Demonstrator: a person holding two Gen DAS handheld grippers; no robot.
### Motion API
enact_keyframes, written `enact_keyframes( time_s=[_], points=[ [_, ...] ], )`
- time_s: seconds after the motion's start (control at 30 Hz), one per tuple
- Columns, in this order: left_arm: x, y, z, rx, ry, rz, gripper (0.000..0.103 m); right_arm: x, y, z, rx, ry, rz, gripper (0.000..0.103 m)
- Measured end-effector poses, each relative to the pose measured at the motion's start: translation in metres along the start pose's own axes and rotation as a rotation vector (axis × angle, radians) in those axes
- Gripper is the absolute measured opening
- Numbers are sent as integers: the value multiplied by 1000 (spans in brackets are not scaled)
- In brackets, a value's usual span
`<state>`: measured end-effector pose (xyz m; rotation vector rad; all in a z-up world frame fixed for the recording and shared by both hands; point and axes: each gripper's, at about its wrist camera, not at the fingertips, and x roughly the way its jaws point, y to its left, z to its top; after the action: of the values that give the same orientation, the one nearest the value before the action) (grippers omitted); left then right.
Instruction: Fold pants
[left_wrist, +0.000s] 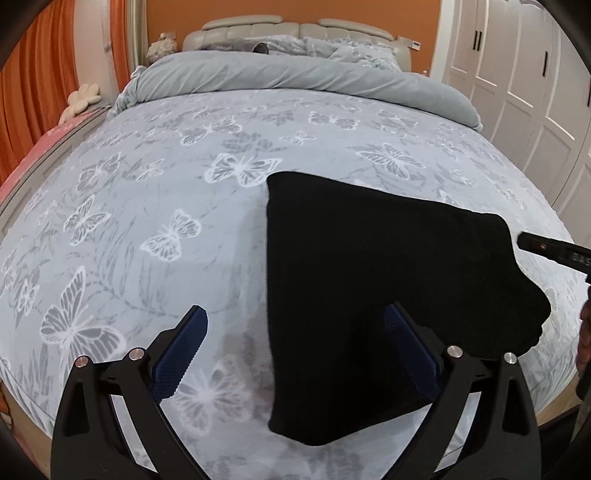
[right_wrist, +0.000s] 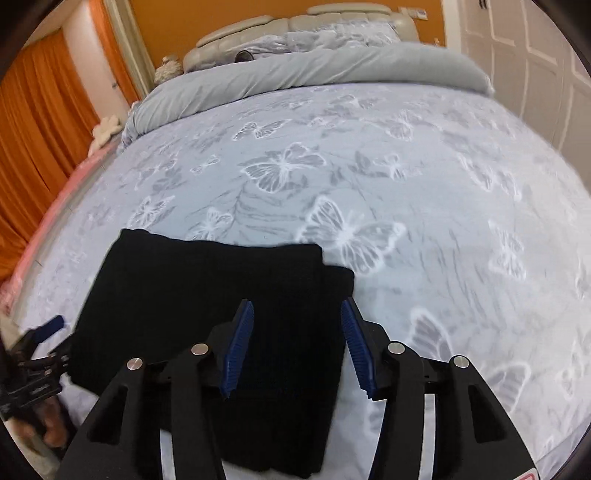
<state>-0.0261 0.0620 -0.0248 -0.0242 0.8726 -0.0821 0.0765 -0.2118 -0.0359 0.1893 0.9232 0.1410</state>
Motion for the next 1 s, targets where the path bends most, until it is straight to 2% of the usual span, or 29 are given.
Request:
enact_keyframes(
  time_s=[0.03,0.13,0.2,0.23,0.27,0.33,0.4,0.47,0.53,0.6,0.63,0.67,0.7,0.77,0.87,1.0],
  points=[
    [1,-1,0,3,0,0,95,2,-4,-2,14,12,30,49],
    [5,-5,0,9,9,1,95,23,-2,-10,-12,85,36,49],
    [9,-9,1,11,19,-2,95,35,1,-19,-14,114,71,44],
    [11,-10,1,14,24,-4,95,35,5,-19,-31,104,73,30],
    [11,-12,0,17,26,-6,95,28,8,-16,-57,89,69,7],
    [12,-15,-1,26,29,-5,95,10,7,-13,-54,54,88,7],
    [14,-17,-3,42,27,5,95,8,7,-18,-88,65,37,7],
    [17,-18,-4,48,34,10,95,30,9,-27,-125,117,-27,17],
    [20,-19,-3,46,48,10,95,26,11,-26,-107,92,-25,17],
    [22,-19,-3,46,51,9,95,10,11,-22,-91,51,-12,25],
    [22,-20,-3,49,50,13,95,1,10,-21,-76,27,-16,38],
    [22,-20,-3,53,50,15,95,-3,7,-21,-65,14,-19,56],
    [23,-20,-4,55,52,14,95,-11,2,-23,-42,-5,-19,62],
    [24,-20,-4,48,57,9,95,-17,-5,-29,5,-11,-4,65],
    [26,-19,-4,33,70,-5,95,-10,-12,-39,66,37,47,65],
    [27,-21,-7,39,83,-17,95,-1,-10,-50,78,78,82,65]
  ],
)
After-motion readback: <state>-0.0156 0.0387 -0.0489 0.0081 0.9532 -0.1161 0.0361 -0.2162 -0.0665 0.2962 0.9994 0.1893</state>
